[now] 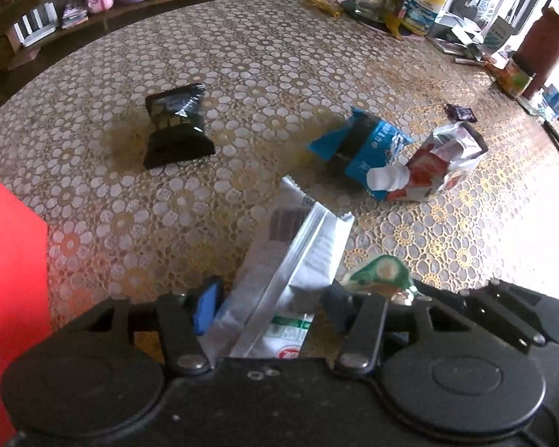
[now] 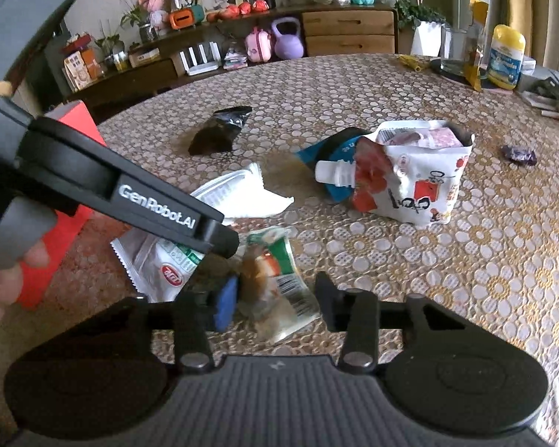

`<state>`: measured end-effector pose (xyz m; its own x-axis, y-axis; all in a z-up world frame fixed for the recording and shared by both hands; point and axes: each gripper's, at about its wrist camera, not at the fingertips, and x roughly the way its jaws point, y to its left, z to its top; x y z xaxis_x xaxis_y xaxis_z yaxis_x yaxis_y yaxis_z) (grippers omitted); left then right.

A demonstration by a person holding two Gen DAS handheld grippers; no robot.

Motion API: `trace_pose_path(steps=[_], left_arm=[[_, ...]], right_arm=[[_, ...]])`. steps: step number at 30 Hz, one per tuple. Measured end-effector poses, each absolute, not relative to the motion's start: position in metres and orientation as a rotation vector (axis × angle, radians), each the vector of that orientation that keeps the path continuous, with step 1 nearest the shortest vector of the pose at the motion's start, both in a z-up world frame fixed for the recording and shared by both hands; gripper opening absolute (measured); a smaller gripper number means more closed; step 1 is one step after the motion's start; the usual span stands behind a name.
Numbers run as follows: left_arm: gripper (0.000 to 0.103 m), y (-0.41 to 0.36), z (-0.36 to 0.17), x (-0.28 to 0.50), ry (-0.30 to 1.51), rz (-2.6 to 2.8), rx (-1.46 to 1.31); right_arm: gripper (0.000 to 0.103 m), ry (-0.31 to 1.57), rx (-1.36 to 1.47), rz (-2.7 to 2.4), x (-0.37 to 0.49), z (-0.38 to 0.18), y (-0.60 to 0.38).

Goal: Organize snacks
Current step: 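Grasp the white-silver bag with the left tool while the right grasps the clear cup snack, then carry the white bag and cup snack toward the shoebox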

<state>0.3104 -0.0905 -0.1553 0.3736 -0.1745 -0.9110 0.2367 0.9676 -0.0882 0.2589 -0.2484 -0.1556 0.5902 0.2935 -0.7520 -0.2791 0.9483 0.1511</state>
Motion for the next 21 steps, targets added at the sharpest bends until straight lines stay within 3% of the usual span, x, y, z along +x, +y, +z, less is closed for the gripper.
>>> trace_pose_path(steps=[5,21], left_arm=[[0.045,-0.091,-0.150,0.303,1.152,-0.275,0.055],[0.045,-0.077,-0.102,0.246,1.088,-0.282,0.006]], right_arm=[[0.035,0.881,0.029,0.295,0.252,-0.151,-0.250],[0.035,0.835,0.029,0.248,0.201,-0.093,-0.241]])
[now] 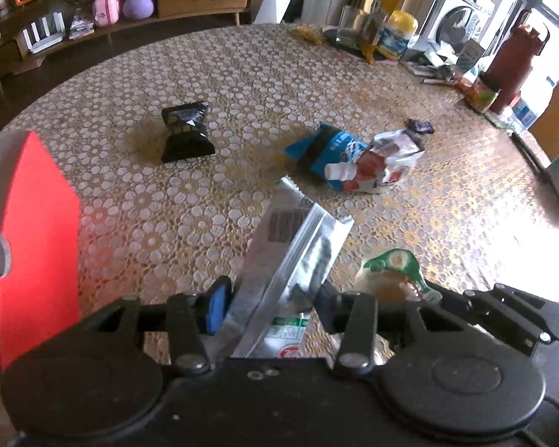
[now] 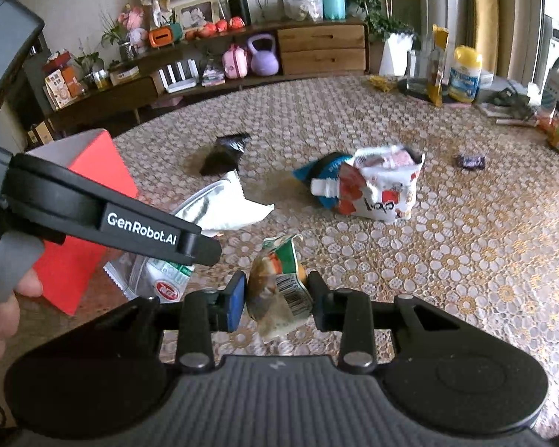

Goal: Organize snacks
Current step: 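Carry the white bag and cup snack toward the shoebox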

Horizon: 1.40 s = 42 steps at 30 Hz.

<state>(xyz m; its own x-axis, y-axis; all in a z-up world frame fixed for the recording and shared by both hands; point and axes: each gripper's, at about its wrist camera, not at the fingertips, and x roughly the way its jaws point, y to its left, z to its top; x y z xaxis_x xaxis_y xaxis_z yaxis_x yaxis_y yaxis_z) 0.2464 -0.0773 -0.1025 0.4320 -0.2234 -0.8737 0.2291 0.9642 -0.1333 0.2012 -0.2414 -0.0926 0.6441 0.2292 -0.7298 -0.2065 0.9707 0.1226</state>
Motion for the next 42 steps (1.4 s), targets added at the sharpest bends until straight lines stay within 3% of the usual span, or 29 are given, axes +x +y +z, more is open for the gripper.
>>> trace_pose_path(steps=[22,39,42], left_arm=[[0.045,0.004,-0.014,0.149,0.924,-0.281,-0.016],[0.045,0.105,0.023,0.122,0.845,-0.167,-0.028],[0.040,0.125,0.025,0.124,0.840,-0.142,-0.039]], right_arm=[[0.035,0.734,-0.014,0.322,0.119,0.007,-0.183],[0.035,0.706,-0.059,0.451,0.120,0.038,-0.084],[0.035,0.703,-0.070,0.472,0.126,0.038,-0.064]])
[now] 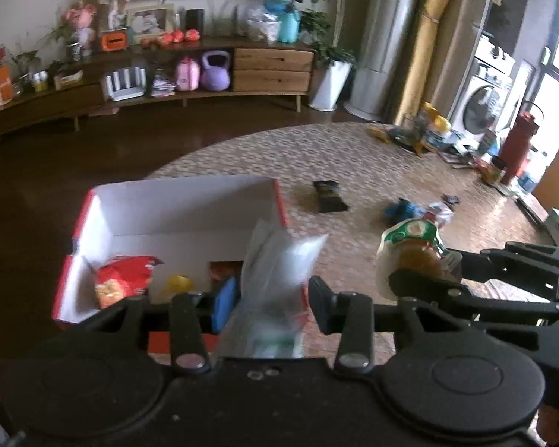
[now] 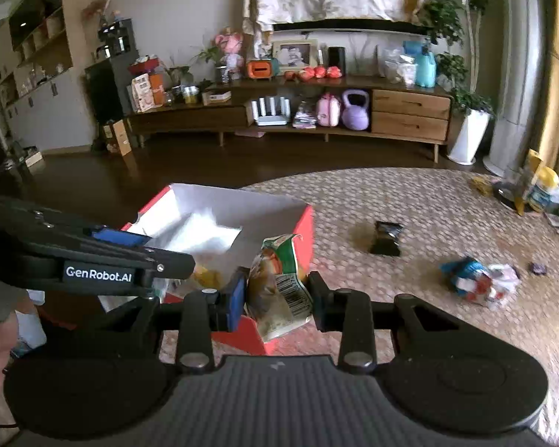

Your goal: Organize snacks

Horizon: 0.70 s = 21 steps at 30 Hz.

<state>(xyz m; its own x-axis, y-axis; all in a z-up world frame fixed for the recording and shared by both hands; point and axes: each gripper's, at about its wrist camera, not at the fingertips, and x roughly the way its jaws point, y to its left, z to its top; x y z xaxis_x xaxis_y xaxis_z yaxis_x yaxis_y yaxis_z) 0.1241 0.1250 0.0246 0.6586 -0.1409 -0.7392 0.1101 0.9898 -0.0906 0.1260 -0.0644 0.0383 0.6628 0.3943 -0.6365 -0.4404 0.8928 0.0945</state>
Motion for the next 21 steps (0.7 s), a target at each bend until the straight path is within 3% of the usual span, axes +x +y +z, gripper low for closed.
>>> trace_pose_path(steps=[5,16,21], left_arm=[[0.032,0.151,0.016,0.138,0.850,-0.121,-0.052],[0.032,0.230,-0.053,0.104,0.979,-0.077,-0.121],[0.047,0.249,-0.065,0.079,1.004,-0.042,-0.161]], right_arm=[[0.035,0.721,-0.082,0.494,0.144,0.030,-0.028],[0.035,0.776,-0.099,0.525,0.145,0.002,-0.010],[0.035,0.789,-0.109,0.519,0.143,0.000,-0.008]])
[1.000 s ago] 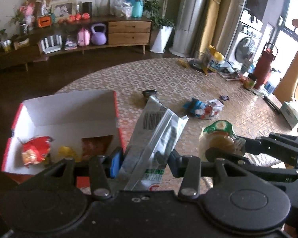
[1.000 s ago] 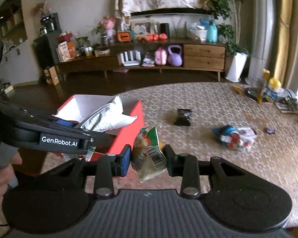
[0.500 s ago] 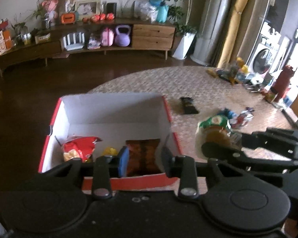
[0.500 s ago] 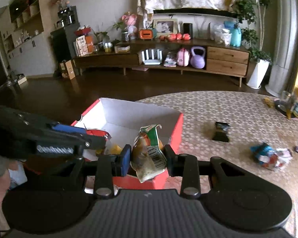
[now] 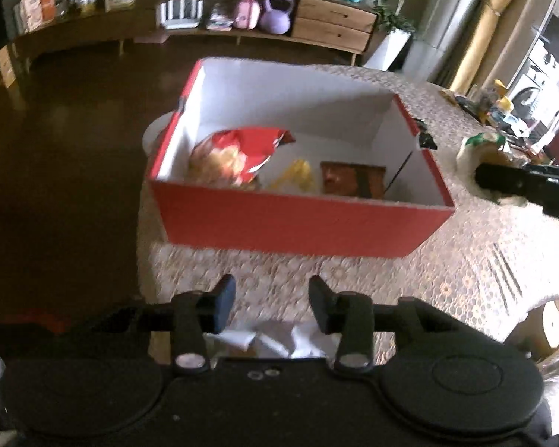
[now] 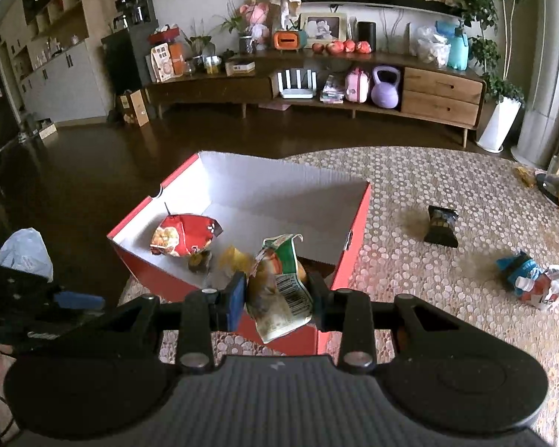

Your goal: Organize snacks

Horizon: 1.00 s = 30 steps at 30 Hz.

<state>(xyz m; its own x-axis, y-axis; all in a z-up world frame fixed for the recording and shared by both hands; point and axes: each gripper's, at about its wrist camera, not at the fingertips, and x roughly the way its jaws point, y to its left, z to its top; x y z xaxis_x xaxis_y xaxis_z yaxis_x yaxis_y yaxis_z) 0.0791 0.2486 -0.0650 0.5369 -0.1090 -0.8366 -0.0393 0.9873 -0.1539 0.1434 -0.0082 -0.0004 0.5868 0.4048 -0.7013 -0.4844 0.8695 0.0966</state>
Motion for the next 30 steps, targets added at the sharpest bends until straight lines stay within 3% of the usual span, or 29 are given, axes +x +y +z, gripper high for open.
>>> trace_pose_path(steps=[2,4,9,21,30], left_arm=[[0.069,0.249,-0.068,0.075,1.015,-0.039,-0.150],[0.085,0.246,-0.068,0.070,1.004,-0.030,-0.123],[0.097,0.233,-0.066,0.058,0.951,-0.123,0.035],[0.098,0.220,-0.122,0.054,1.054,-0.426,0.269],[0.089,0.217,-0.138,0.080,1.028,-0.403,0.295]], right_arm=[[0.035,0.788,-0.106,0.517,0.142,0.000,-0.010],[0.035,0.787,-0.101,0.515,0.141,0.001,-0.012],[0.035,0.797,-0.097,0.505,0.138,0.000,-0.018],[0.035,0.820,-0.107,0.493,0.142,-0.007,-0.012],[0.035,0.840,-0.108,0.469,0.146,-0.015,-0.015]])
